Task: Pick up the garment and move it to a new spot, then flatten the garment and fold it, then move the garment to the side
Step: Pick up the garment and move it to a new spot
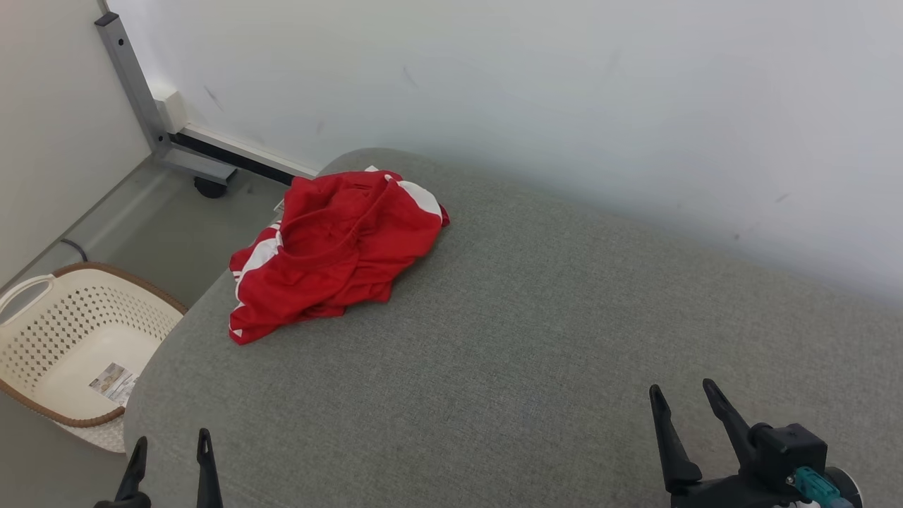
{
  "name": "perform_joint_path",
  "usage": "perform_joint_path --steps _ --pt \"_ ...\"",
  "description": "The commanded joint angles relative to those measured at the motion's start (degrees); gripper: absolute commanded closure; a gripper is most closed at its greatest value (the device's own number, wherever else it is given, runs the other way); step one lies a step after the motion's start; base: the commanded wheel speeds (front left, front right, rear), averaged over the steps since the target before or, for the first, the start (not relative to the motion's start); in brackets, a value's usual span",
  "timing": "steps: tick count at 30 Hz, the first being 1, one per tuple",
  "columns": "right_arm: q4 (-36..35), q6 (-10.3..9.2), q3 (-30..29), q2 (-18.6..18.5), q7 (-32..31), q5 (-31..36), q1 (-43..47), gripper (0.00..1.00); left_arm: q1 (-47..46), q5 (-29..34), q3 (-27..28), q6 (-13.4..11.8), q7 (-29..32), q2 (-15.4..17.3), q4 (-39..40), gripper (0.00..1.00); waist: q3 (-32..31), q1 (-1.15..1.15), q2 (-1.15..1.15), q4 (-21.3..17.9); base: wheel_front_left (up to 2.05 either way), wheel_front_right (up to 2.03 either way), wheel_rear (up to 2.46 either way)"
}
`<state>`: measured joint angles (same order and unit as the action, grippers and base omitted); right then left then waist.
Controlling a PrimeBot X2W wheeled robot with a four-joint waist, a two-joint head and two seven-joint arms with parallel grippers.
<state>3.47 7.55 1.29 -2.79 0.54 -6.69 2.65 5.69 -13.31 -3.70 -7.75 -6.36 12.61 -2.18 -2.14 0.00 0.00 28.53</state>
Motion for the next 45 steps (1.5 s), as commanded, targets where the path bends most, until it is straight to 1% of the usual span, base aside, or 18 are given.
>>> perform_joint_path --steps 1,3,5,8,10,14,17,21,24,26,29,32,36,37,39,42,45 --pt "0.2 -0.12 0.2 0.0 0.3 0.1 -0.3 0.00 0.3 -0.2 -0.1 -0.3 0.3 0.3 0.5 0.00 0.1 0.00 0.00 0.4 0.00 0.00 0.00" --pt "0.3 -0.12 0.4 0.0 0.3 0.0 0.0 0.00 -0.7 -0.5 0.1 0.2 0.8 0.9 0.1 0.00 0.0 0.00 0.00 0.3 0.00 0.00 0.00" --pt "0.4 -0.12 0.3 0.0 0.2 -0.1 0.6 0.00 -1.3 -1.5 -0.4 0.5 1.3 -0.2 0.0 0.00 -0.2 0.00 0.00 0.2 0.00 0.00 0.00" --pt "-0.1 -0.12 -0.2 0.0 -0.3 0.2 1.1 0.00 -5.3 -2.6 -1.5 2.1 3.0 -0.4 -0.9 0.00 0.3 0.00 0.00 0.2 0.00 0.00 0.00" --pt "-0.7 -0.12 -0.1 0.0 -0.6 0.6 1.7 0.00 -9.5 -3.2 -2.6 3.9 5.1 -0.1 -3.3 0.00 0.7 0.00 0.00 0.2 0.00 0.00 0.00" --pt "-2.5 -0.12 0.1 0.0 -1.8 0.9 2.5 0.00 -20.6 -5.6 -5.8 9.5 10.8 -0.5 -12.9 0.00 2.2 0.00 0.00 -0.6 0.00 0.00 0.00" --pt "-4.4 -0.12 1.7 0.0 -3.4 2.1 2.2 0.00 -28.6 -5.9 -6.9 11.1 14.1 -0.5 -19.9 0.00 4.8 0.00 0.00 -2.8 0.00 0.00 0.00" --pt "-7.8 -0.12 4.0 0.0 -6.0 3.7 1.4 0.00 -37.2 -5.3 -7.8 12.1 17.5 0.5 -27.0 0.00 9.4 0.00 0.00 -6.5 0.00 0.00 0.00" --pt "-10.7 -0.12 4.4 -0.1 -7.6 5.3 0.9 0.00 -42.3 -5.2 -8.6 12.8 19.8 1.3 -31.1 0.00 13.0 0.00 0.00 -8.9 0.00 0.00 0.00" --pt "-12.6 -0.12 4.9 -0.1 -8.8 6.1 0.7 0.00 -45.5 -5.2 -8.8 13.3 21.0 2.7 -33.5 0.00 15.3 0.00 0.00 -10.3 0.00 0.00 0.00" --pt "-14.9 -0.12 5.9 0.0 -10.1 6.8 0.3 0.00 -48.8 -4.7 -9.9 13.8 21.9 3.5 -36.4 0.00 17.7 0.00 0.00 -12.1 0.00 0.00 0.00" --pt "-17.1 -0.12 6.4 -0.1 -10.7 7.1 -0.8 0.00 -51.6 -5.1 -9.8 14.2 23.0 5.3 -39.1 0.00 20.3 0.00 0.00 -14.0 0.00 0.00 0.00" --pt "-18.5 -0.12 6.7 0.0 -10.9 7.4 -1.4 0.00 -53.1 -5.5 -9.2 13.6 23.1 6.4 -41.7 0.00 22.3 0.00 0.00 -15.4 0.00 0.00 0.00" --pt "-18.8 -0.12 6.7 0.0 -11.0 7.6 -1.6 0.00 -53.5 -5.2 -9.0 12.9 22.7 6.8 -42.4 0.00 22.7 0.00 0.00 -15.7 0.00 0.00 0.00" --pt "-19.4 -0.12 6.9 0.0 -11.2 7.8 -1.8 0.00 -54.1 -4.9 -8.9 12.3 22.5 7.4 -43.8 0.00 23.6 0.00 0.00 -16.4 0.00 0.00 0.00" --pt "-20.0 -0.12 6.9 0.0 -11.3 7.8 -1.7 0.00 -54.9 -5.6 -8.3 12.3 21.8 8.3 -46.1 0.00 24.6 0.00 0.00 -17.2 0.00 0.00 0.00" --pt "-20.2 -0.12 6.7 0.0 -11.2 7.7 -1.9 0.00 -55.6 -5.9 -8.3 11.8 21.5 8.2 -48.1 0.00 25.3 0.00 0.00 -17.6 0.00 0.00 0.00"
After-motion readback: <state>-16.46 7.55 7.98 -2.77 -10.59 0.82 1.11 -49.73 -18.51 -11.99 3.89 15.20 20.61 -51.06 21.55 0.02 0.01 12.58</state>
